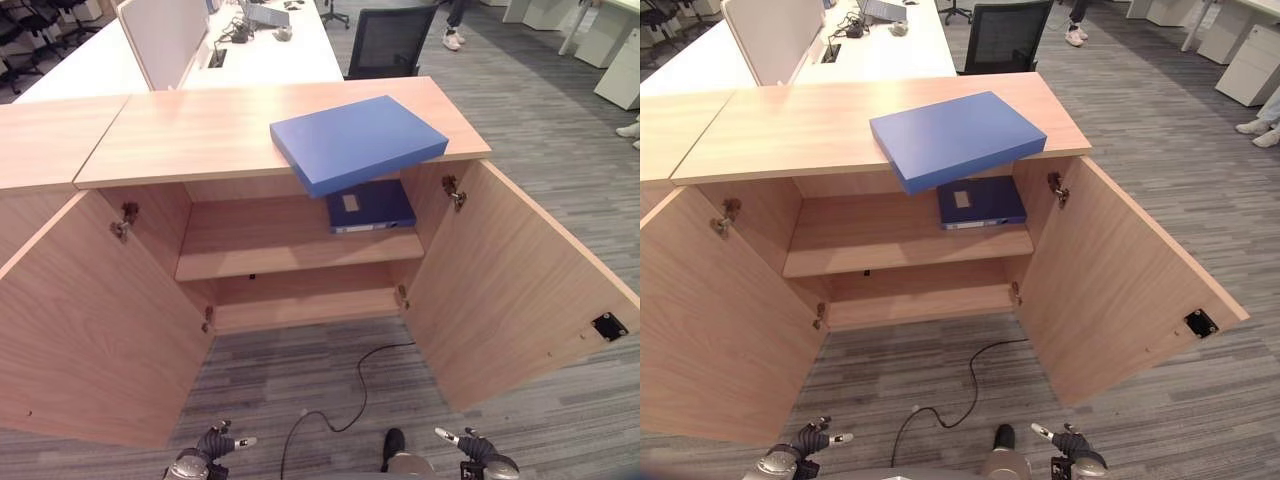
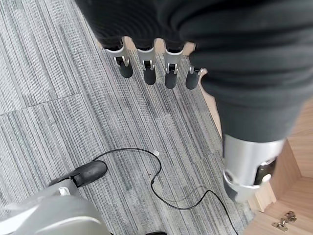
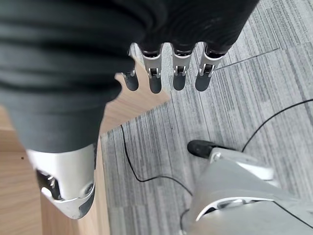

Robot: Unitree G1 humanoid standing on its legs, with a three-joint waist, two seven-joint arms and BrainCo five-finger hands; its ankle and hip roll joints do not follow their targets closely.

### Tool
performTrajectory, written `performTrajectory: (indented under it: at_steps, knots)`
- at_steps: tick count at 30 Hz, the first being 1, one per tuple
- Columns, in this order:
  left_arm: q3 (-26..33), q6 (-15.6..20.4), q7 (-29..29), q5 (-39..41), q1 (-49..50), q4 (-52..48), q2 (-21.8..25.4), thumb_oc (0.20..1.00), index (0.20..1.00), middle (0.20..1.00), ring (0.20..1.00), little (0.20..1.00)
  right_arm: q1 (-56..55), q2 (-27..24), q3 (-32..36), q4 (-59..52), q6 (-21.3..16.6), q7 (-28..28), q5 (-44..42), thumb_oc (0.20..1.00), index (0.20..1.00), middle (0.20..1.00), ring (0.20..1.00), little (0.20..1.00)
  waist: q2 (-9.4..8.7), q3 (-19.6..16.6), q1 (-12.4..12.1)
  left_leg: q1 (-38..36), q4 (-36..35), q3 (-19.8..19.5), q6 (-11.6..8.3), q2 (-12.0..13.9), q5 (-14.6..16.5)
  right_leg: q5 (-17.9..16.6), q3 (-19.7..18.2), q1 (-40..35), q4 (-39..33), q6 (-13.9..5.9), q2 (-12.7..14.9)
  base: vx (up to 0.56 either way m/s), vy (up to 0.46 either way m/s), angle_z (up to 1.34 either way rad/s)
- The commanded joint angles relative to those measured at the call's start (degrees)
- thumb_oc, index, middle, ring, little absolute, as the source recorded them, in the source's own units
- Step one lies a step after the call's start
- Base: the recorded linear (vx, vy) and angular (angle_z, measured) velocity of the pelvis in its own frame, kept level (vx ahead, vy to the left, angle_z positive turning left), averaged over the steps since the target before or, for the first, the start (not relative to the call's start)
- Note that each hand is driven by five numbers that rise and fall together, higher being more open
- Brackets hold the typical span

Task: Put the empty folder in the office cabinet

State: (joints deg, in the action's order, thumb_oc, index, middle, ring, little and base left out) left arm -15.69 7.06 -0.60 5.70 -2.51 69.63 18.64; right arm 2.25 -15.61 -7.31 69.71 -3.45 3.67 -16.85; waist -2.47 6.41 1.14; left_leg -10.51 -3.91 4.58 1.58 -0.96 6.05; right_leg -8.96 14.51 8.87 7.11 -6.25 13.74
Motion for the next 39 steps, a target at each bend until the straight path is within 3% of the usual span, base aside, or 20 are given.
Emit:
performTrajectory:
  at_steps: [1, 6, 7, 11, 13, 14, 15, 17, 19, 20, 23, 24, 25, 26, 30, 33, 39]
  knots:
    - [1.03, 0.83, 0.32, -1.95, -2.15, 0.35, 0.99, 1.000, 1.000, 1.000, 1.000, 1.000, 1.64, -0.95, -1.02, -1.85, -1.18, 0.46, -0.70, 1.000, 1.000, 1.000, 1.000, 1.000, 1.36, 2.93, 0.46, 2.33, -1.09, -2.83, -1.45, 0.86, -0.70, 2.04, 1.67, 1.39, 1.25, -3.77, -0.40, 0.24, -0.103, -0.01]
    - [1.08, 0.94, 0.45, -2.31, -2.63, 1.14, 0.65, 1.000, 1.000, 1.000, 1.000, 1.000, 1.40, -1.22, -1.21, -2.32, -1.19, 0.40, -1.07, 1.000, 1.000, 1.000, 1.000, 1.000, 1.62, 2.95, 2.09, -0.65, -1.09, -4.06, -2.43, 1.36, 1.61, 0.73, 0.55, 3.11, -3.37, -3.91, -2.51, 0.23, -0.104, 0.00]
    - [0.82, 1.13, 0.53, -1.99, -2.79, 1.08, 0.33, 1.000, 1.000, 1.000, 1.000, 1.000, 0.76, -1.47, -1.39, -2.53, -1.39, 0.26, -1.20, 1.000, 1.000, 1.000, 1.000, 1.000, 1.89, 2.38, 2.68, -1.50, -1.06, -4.42, -2.86, 1.79, 2.37, 1.10, -1.00, 2.65, -3.36, -3.13, -3.43, 0.23, -0.134, 0.34]
    - [0.50, 1.29, 0.82, -0.57, -3.08, 0.21, -0.28, 1.000, 1.000, 1.000, 1.000, 1.000, 0.21, -2.48, -1.59, -3.04, -1.77, -0.08, -1.72, 1.000, 1.000, 1.000, 1.000, 1.000, 2.69, 1.45, 3.72, -0.41, 4.91, -4.17, -4.90, 3.93, 3.70, 4.12, -1.41, 0.86, -2.51, -0.73, -4.96, 0.22, -0.174, 0.07]
    - [0.42, 1.35, 0.84, -0.09, -3.09, -0.07, -0.47, 1.000, 1.000, 1.000, 1.000, 1.000, 0.26, -2.73, -1.78, -2.99, -1.77, -0.27, -1.81, 1.000, 1.000, 1.000, 1.000, 1.000, 2.97, 1.38, 3.83, 0.86, 8.25, -3.72, -5.75, 4.59, 3.10, 5.41, -1.32, -0.11, -2.41, 0.21, -5.64, 0.09, -0.127, -0.01]
    - [0.22, 1.36, 0.93, 0.40, -3.44, -0.38, -0.63, 1.000, 1.000, 1.000, 1.000, 1.000, 0.50, -2.93, -2.12, -3.01, -1.81, -0.20, -1.61, 1.000, 1.000, 1.000, 1.000, 1.000, 3.15, 2.14, 3.42, 3.00, 13.44, -3.72, -6.85, 4.80, 0.99, 6.20, -1.48, -1.38, -2.31, 0.98, -6.33, 0.01, -0.135, -0.08]
    - [-0.06, 1.30, 1.07, 1.02, -4.01, -1.03, -0.66, 1.000, 1.000, 1.000, 1.000, 1.000, 1.06, -3.26, -2.29, -2.95, -1.76, 0.08, -1.47, 1.000, 1.000, 1.000, 1.000, 1.000, 2.37, 3.11, 3.13, 7.49, 20.43, -4.64, -7.66, 4.04, -2.38, 6.36, -1.48, -1.90, -2.36, 1.82, -5.83, 0.02, -0.202, -0.05]
    - [-0.42, 1.30, 1.50, 1.71, -4.77, -1.48, -0.69, 1.000, 1.000, 1.000, 1.000, 1.000, 1.67, -3.79, -2.43, -3.24, -1.71, 0.32, -1.77, 1.000, 1.000, 1.000, 1.000, 1.000, 0.70, 4.37, 2.32, 12.55, 29.84, -6.08, -7.93, 2.48, -5.52, 7.36, -1.88, -3.14, -2.49, 3.40, -5.58, 0.06, -0.187, 0.06]
    - [-0.39, 1.26, 1.69, 2.76, -5.30, -1.53, -0.84, 1.000, 1.000, 1.000, 1.000, 1.000, 1.98, -4.00, -2.49, -3.04, -1.48, 0.29, -1.94, 1.000, 1.000, 1.000, 1.000, 1.000, -0.25, 4.84, 1.64, 17.04, 32.95, -5.20, -7.54, 3.31, -5.52, 8.65, -2.27, -4.61, -2.72, 3.81, -5.19, 0.19, -0.100, -0.02]
    - [-0.18, 1.20, 1.70, 3.09, -5.00, -1.61, -0.96, 1.000, 1.000, 1.000, 1.000, 1.000, 1.94, -4.28, -2.62, -2.69, -1.32, 0.45, -1.61, 1.000, 1.000, 1.000, 1.000, 1.000, -0.71, 4.76, 0.68, 20.25, 29.74, -4.64, -6.83, 4.40, -4.74, 9.30, -2.81, -6.35, -3.85, 3.44, -4.96, 0.28, -0.005, -0.03]
    - [-0.24, 1.03, 1.67, 2.76, -4.42, -1.31, -1.19, 1.000, 1.000, 1.000, 1.000, 1.000, 1.54, -4.46, -2.59, -2.43, -1.37, 0.46, -1.37, 1.000, 1.000, 1.000, 1.000, 1.000, -0.34, 4.53, -0.36, 20.32, 23.36, -4.66, -6.56, 5.25, -4.16, 10.19, -3.61, -8.25, -5.00, 2.89, -5.46, 0.21, 0.045, -0.13]
    - [-0.26, 0.94, 1.67, 2.68, -4.20, -1.19, -1.26, 1.000, 1.000, 1.000, 1.000, 1.000, 1.57, -4.54, -2.61, -2.34, -1.35, 0.55, -1.11, 1.000, 1.000, 1.000, 1.000, 1.000, 0.24, 4.21, -0.78, 20.83, 19.16, -5.50, -6.73, 5.61, -5.27, 10.52, -3.90, -8.80, -5.32, 2.65, -6.03, 0.49, 0.216, -0.41]
    - [-0.63, 0.54, 1.74, 2.20, -3.86, -0.41, -1.18, 1.000, 1.000, 1.000, 1.000, 1.000, 1.84, -4.88, -3.13, -1.82, -1.12, 1.08, -0.11, 1.000, 1.000, 1.000, 1.000, 1.000, 1.83, 4.07, -3.10, 23.29, 9.26, -8.49, -7.78, 6.91, -11.40, 12.67, -5.53, -12.01, -5.84, 2.31, -7.81, 0.47, 0.224, -0.46]
    - [-0.32, 0.87, 1.79, 2.59, -3.64, -0.29, -1.15, 1.000, 1.000, 1.000, 1.000, 1.000, 1.98, -4.54, -3.27, -2.03, -1.12, 0.65, -0.06, 1.000, 1.000, 1.000, 1.000, 1.000, 2.07, 3.67, -3.40, 21.58, 6.66, -8.71, -7.69, 7.25, -10.92, 13.21, -6.36, -12.51, -5.56, 1.96, -8.10, 0.52, 0.272, -0.50]
    - [-0.23, 0.92, 1.37, 1.66, -2.78, -0.55, -1.12, 1.000, 1.000, 1.000, 1.000, 1.000, 1.21, -3.42, -3.15, -2.19, -1.33, 0.37, 0.59, 1.000, 1.000, 1.000, 1.000, 1.000, 1.82, 1.71, -3.33, 18.72, 5.98, -9.44, -7.16, 6.18, -9.83, 12.68, -7.21, -13.89, -6.23, 0.93, -6.66, 0.20, 0.142, -0.60]
    - [-0.12, 0.97, 1.28, 1.20, -2.79, -1.42, 0.05, 1.000, 1.000, 1.000, 1.000, 1.000, 1.13, -1.63, -3.94, -2.89, -1.05, -0.12, 0.78, 1.000, 1.000, 1.000, 1.000, 1.000, 1.02, 0.42, -3.49, 15.26, 2.84, -7.74, -5.30, 4.76, -8.99, 11.90, -8.78, -13.60, -5.68, -0.58, -4.78, 0.20, 0.225, -0.07]
    - [0.32, 1.03, 1.58, 0.66, -2.95, -1.13, 0.60, 1.000, 1.000, 1.000, 1.000, 1.000, 1.37, -0.28, -4.43, -3.24, -0.93, -0.37, 1.06, 1.000, 1.000, 1.000, 1.000, 1.000, 0.37, -0.58, -3.46, 13.45, 0.74, -6.20, -3.90, 3.01, -7.87, 10.33, -9.84, -12.89, -6.10, -2.39, -3.24, 0.08, 0.152, -0.01]
